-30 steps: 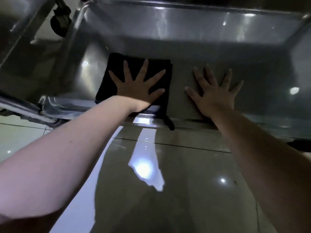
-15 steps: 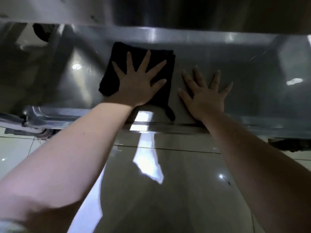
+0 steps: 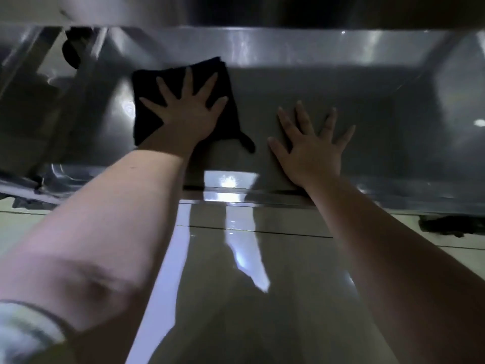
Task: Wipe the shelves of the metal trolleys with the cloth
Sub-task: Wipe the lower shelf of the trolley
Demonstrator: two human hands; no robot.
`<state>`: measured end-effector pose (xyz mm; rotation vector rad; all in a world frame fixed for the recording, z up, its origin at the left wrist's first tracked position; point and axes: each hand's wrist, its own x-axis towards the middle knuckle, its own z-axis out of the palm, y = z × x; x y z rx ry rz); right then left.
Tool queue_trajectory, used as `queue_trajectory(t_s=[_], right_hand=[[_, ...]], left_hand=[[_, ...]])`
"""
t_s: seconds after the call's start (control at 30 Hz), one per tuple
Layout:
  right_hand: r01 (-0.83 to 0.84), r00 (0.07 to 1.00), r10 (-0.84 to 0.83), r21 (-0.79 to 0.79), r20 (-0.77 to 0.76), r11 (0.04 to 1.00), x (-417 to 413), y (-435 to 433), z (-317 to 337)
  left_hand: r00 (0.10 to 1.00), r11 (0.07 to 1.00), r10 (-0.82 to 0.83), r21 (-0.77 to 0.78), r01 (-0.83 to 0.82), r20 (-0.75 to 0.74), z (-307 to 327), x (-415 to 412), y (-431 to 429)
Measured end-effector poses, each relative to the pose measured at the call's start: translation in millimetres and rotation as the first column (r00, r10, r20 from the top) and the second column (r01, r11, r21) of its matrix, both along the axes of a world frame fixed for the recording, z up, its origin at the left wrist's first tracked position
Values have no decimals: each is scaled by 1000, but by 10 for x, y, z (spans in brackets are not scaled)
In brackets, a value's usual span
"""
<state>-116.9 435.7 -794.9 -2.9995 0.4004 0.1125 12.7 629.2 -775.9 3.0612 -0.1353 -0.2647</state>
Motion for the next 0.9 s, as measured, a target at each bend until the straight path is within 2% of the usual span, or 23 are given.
queue_trajectory(t_s=[0.1,0.17,0.27,0.33,0.5,0.6,0.73,0.8,0.9], right_hand=[[3,1000,-3,-2,-19,1000,-10,-75,-7],[3,1000,-3,6,-9,1000,-30,-132,-4],[18,1000,-18,9,-14,1000,-72,-191,13],[17,1000,-16,15,-21,1000,-83,-182,24],[19,1000,-20,-18,-23,1000,-71,-84,33],[27,999,-27,-16,-26,1000,-82,-33,31],[9,998,-7,27,-59,1000,-65,-64,56],[-40,997,44,78,-57,996,-129,-210,97],[-69,994,70,22,-84,997,-433,-717,113]], left_hand=[[982,982,-189,0,189,-6,-1,-168,-544],[973,973,-230,-18,229,-16,-3,-240,-652],[966,965,-260,-30,260,4,8,-252,-372],[974,974,-226,-19,227,16,4,-252,49],[1000,999,-12,37,12,8,16,-414,1003],[999,997,-35,64,36,-11,9,-663,697],[955,955,-295,39,296,-22,13,-1156,-106],[950,951,-307,17,308,-50,25,-1225,-237],[951,954,-300,3,301,-68,36,-1197,-178]])
